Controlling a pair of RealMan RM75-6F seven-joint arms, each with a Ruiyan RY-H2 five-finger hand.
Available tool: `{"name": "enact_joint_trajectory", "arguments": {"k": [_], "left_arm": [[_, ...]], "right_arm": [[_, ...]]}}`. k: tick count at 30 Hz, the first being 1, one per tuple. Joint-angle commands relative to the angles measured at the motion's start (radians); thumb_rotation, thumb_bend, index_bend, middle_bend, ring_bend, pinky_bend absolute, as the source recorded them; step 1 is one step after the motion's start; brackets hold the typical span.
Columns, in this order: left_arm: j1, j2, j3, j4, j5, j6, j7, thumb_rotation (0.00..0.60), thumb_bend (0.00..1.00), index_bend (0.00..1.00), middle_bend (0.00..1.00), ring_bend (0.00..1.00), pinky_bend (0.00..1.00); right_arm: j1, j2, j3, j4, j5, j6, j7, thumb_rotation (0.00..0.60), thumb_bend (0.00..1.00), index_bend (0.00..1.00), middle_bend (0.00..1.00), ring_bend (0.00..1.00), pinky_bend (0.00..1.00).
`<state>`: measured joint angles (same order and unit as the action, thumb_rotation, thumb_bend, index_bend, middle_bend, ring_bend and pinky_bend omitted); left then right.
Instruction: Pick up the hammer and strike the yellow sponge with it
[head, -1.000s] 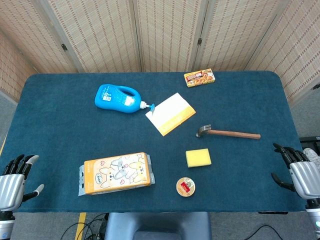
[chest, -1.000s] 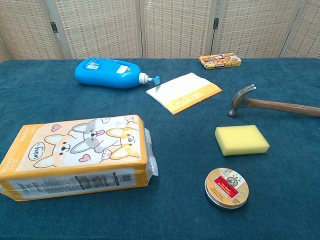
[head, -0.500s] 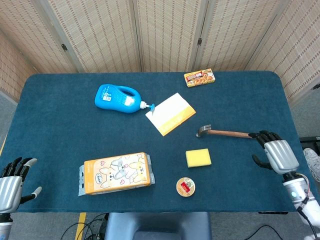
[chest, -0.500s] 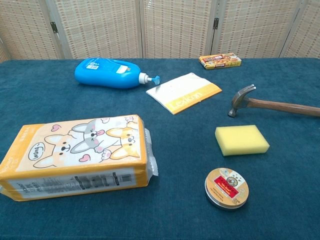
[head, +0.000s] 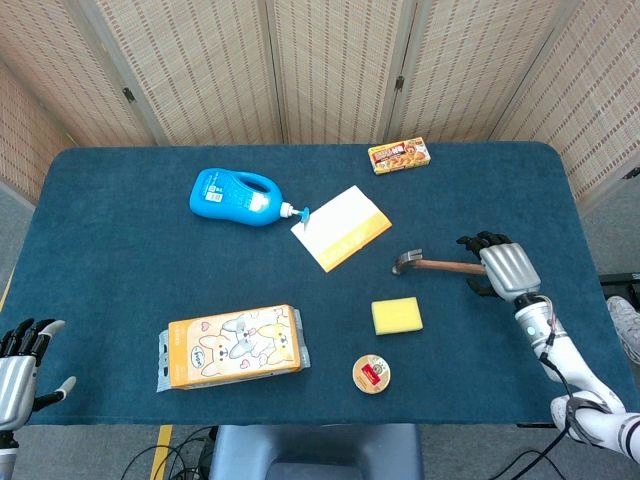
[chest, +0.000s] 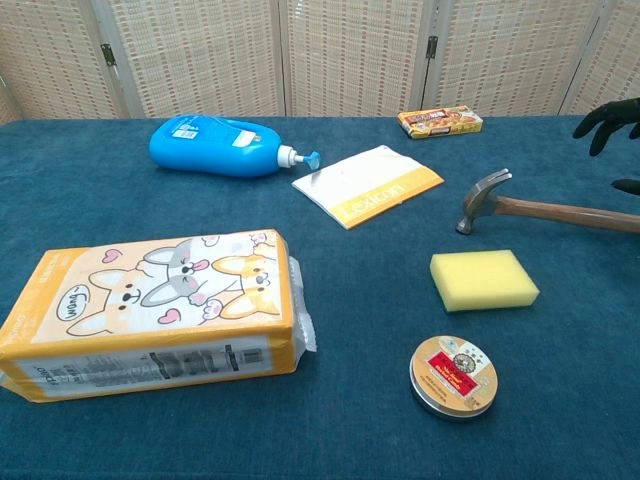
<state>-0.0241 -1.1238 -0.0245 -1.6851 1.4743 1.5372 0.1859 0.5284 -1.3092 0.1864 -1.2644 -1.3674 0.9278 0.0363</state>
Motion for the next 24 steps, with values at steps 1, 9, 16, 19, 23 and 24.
{"name": "enact_joint_trajectory", "arguments": {"k": [1, 9, 16, 19, 23, 24], "left_arm": [[0.0, -0.001, 0.0, 0.001, -0.001, -0.002, 0.002, 0.6, 0.21, 0.22, 0.2, 0.12, 0.18], [-0.003, -0.001, 0.0, 0.0, -0.006, -0.012, 0.008, 0.6, 0.21, 0.22, 0.2, 0.12, 0.18], [-0.002, -0.004, 0.002, 0.009, -0.012, -0.02, 0.001, 0.6, 0.21, 0.22, 0.2, 0.12, 0.18], [-0.001, -0.004, 0.0, 0.012, -0.014, -0.019, -0.003, 0.6, 0.21, 0.22, 0.2, 0.12, 0.18], [0.0, -0.004, 0.001, 0.017, -0.013, -0.019, -0.006, 0.6, 0.21, 0.22, 0.2, 0.12, 0.18], [0.0, -0.004, 0.001, 0.018, -0.014, -0.019, -0.007, 0.6, 0.21, 0.22, 0.2, 0.12, 0.18]], "right_arm": [[0.033, -0.049, 0.007, 0.05, 0.026, -0.039, -0.005, 0.6, 0.26, 0.24, 0.32, 0.11, 0.15], [0.082, -0.149, -0.001, 0.159, 0.057, -0.098, 0.015, 0.6, 0.29, 0.24, 0.32, 0.05, 0.0], [0.1, -0.208, -0.006, 0.237, 0.072, -0.117, 0.046, 0.6, 0.32, 0.27, 0.31, 0.04, 0.0], [0.109, -0.224, -0.007, 0.259, 0.073, -0.124, 0.052, 0.6, 0.33, 0.31, 0.31, 0.04, 0.0], [0.123, -0.253, -0.009, 0.297, 0.078, -0.141, 0.065, 0.6, 0.33, 0.31, 0.31, 0.04, 0.0], [0.126, -0.26, -0.009, 0.305, 0.079, -0.145, 0.07, 0.6, 0.33, 0.31, 0.32, 0.04, 0.0]]}}
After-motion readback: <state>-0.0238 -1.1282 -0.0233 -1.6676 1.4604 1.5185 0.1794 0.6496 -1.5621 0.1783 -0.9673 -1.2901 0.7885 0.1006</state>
